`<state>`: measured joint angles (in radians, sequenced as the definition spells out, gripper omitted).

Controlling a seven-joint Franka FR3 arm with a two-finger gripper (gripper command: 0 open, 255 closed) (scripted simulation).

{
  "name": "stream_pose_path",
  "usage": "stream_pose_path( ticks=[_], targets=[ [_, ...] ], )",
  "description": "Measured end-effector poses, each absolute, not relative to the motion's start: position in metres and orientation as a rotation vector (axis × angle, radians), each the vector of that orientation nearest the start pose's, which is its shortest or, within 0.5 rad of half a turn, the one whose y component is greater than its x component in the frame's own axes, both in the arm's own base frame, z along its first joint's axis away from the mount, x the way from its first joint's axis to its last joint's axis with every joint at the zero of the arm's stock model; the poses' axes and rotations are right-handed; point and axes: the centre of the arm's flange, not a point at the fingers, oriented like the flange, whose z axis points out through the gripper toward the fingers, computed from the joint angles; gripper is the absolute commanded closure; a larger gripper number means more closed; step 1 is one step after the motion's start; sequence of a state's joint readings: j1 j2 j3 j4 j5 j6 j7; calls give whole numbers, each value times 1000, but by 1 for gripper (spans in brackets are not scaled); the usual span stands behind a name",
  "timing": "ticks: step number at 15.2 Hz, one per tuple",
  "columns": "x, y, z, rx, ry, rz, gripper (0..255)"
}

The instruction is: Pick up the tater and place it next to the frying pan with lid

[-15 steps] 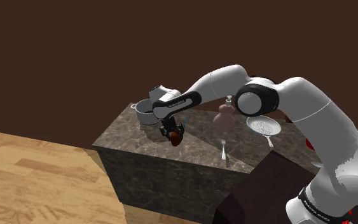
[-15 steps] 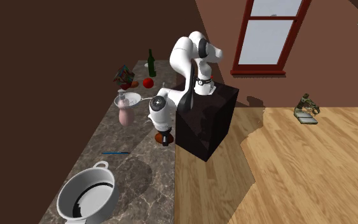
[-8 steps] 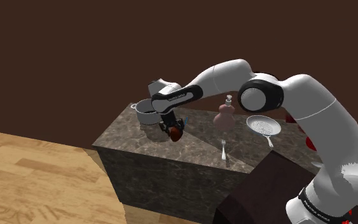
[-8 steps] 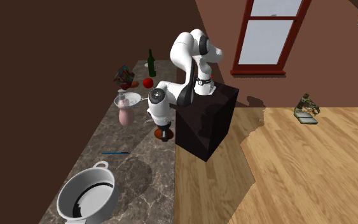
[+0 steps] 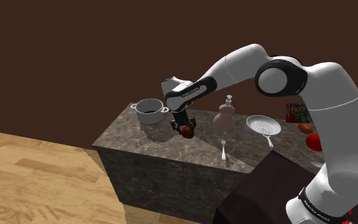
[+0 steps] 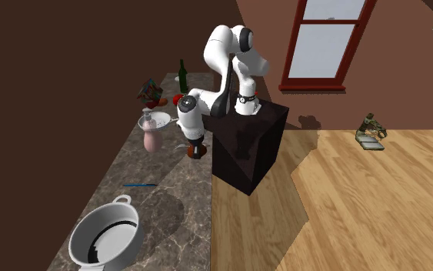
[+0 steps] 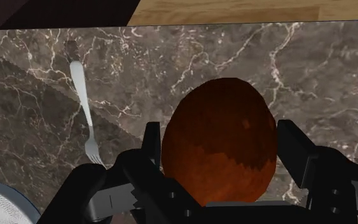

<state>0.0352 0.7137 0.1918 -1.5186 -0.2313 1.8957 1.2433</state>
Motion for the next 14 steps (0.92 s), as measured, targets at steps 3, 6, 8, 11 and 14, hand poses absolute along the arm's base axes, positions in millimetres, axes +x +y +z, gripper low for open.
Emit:
stream_pose_path(
  ticks=[3, 6, 8, 11, 14],
  targets=[
    [636, 86, 224, -3033, 1526, 322, 255],
    [612, 56, 223, -3033, 1526, 322, 255],
    [599, 34, 221, -3033, 1525, 321, 255],
    [576, 4, 225, -3033, 1526, 321, 255],
    [552, -28, 222, -3033, 1526, 321, 255]
  ],
)
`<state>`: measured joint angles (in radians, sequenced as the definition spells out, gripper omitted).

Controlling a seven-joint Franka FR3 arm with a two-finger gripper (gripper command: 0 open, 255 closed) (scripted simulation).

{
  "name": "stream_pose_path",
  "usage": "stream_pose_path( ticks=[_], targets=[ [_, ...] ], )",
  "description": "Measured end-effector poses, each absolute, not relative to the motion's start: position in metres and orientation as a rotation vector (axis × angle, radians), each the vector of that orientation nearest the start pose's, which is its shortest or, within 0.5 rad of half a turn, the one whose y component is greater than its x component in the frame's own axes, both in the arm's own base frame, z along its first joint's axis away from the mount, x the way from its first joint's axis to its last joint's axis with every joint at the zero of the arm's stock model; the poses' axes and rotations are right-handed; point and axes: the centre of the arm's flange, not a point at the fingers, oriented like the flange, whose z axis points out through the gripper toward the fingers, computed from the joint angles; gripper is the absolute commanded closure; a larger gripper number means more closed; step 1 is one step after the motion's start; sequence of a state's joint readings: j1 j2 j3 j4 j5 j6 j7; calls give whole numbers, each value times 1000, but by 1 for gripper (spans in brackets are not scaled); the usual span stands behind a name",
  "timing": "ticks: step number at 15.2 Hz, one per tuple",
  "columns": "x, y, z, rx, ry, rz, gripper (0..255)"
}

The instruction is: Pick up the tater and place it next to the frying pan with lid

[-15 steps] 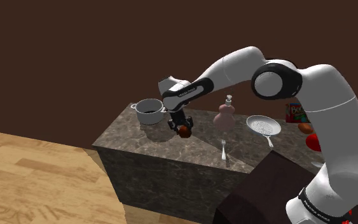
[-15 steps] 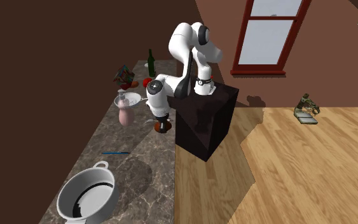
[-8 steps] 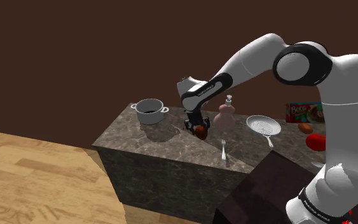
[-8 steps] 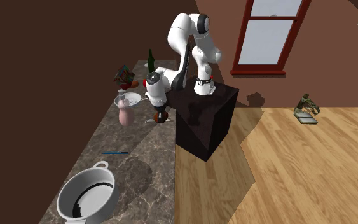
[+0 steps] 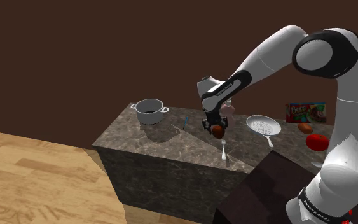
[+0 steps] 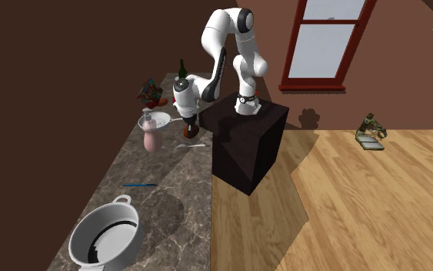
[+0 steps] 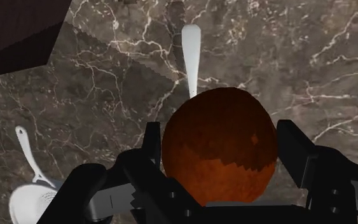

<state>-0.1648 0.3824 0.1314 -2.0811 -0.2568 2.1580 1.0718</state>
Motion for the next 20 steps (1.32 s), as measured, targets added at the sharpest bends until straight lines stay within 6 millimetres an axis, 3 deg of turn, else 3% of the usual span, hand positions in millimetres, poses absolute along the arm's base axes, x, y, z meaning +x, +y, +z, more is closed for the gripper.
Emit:
stream_pose_path(
  ticks=[20],
  targets=[
    [388, -231, 223, -3032, 1526, 322, 255]
  ],
)
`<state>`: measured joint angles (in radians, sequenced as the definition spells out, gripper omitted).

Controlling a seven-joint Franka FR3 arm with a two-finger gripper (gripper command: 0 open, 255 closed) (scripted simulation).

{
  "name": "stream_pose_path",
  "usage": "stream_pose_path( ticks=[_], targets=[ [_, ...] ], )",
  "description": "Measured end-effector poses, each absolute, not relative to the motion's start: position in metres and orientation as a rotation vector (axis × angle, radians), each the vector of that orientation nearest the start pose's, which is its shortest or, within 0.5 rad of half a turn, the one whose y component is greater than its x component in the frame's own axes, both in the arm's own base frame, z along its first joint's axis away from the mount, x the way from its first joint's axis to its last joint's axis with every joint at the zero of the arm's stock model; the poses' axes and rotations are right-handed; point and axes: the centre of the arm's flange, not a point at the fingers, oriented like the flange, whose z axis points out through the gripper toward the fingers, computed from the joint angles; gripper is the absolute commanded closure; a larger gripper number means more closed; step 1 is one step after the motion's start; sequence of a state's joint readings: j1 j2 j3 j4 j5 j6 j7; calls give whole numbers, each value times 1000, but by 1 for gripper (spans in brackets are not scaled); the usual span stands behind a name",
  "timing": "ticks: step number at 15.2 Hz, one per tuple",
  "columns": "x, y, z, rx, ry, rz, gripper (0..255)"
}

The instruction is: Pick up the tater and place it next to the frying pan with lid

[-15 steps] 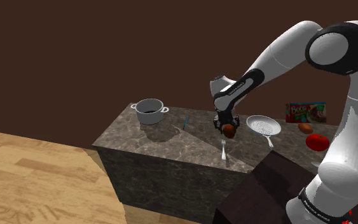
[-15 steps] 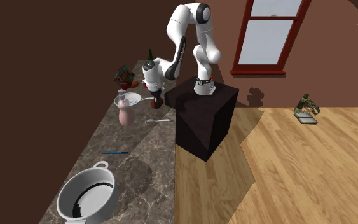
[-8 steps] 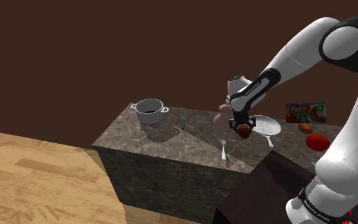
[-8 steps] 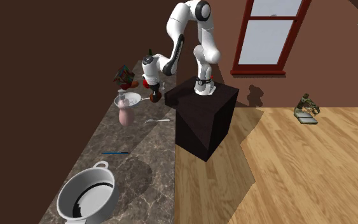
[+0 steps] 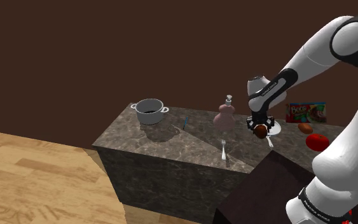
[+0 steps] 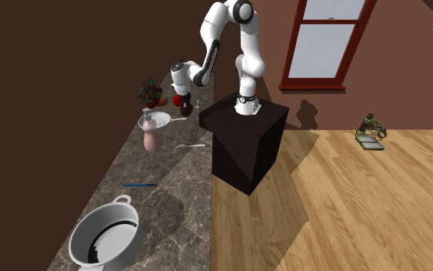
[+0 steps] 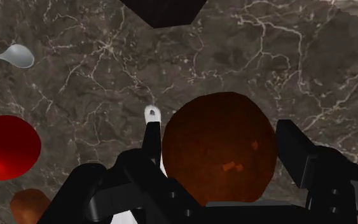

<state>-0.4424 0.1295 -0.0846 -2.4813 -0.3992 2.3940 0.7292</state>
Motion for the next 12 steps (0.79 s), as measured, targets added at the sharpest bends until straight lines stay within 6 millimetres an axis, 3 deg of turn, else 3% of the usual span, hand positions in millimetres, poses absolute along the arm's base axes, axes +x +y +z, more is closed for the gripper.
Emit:
stream_pose_path(
  ticks=[12],
  targets=[
    [289, -359, 225, -3031, 1528, 321, 255]
  ],
)
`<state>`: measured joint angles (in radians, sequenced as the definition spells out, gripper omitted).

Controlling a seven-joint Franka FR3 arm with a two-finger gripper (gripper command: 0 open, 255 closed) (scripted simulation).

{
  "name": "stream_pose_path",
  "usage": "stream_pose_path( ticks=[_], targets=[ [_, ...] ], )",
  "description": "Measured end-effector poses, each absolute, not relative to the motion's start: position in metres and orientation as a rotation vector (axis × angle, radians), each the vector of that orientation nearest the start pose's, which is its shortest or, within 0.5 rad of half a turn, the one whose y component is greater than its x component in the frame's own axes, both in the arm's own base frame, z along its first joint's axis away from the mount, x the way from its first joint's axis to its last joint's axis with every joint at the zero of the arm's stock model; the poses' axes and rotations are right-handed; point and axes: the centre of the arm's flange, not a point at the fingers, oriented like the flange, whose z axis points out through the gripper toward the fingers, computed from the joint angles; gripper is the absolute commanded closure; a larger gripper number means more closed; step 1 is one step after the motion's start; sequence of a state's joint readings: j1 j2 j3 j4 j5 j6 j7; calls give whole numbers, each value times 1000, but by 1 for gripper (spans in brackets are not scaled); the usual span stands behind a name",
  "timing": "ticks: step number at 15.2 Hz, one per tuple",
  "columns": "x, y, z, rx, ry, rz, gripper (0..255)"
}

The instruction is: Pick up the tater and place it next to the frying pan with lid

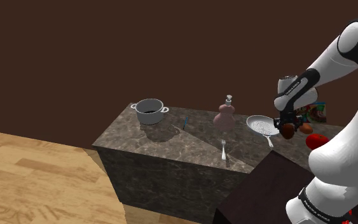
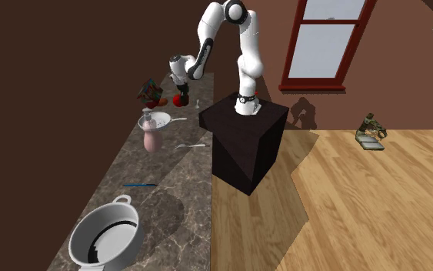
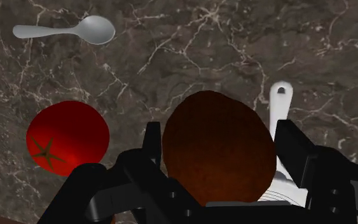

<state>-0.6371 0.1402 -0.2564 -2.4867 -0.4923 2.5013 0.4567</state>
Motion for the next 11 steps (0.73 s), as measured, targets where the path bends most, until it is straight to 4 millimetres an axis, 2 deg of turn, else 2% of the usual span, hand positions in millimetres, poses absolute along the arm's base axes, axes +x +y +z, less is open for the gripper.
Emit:
stream_pose_path(
  ticks=[11],
  targets=[
    [202, -473, 226, -3032, 1527, 322, 255]
  ],
)
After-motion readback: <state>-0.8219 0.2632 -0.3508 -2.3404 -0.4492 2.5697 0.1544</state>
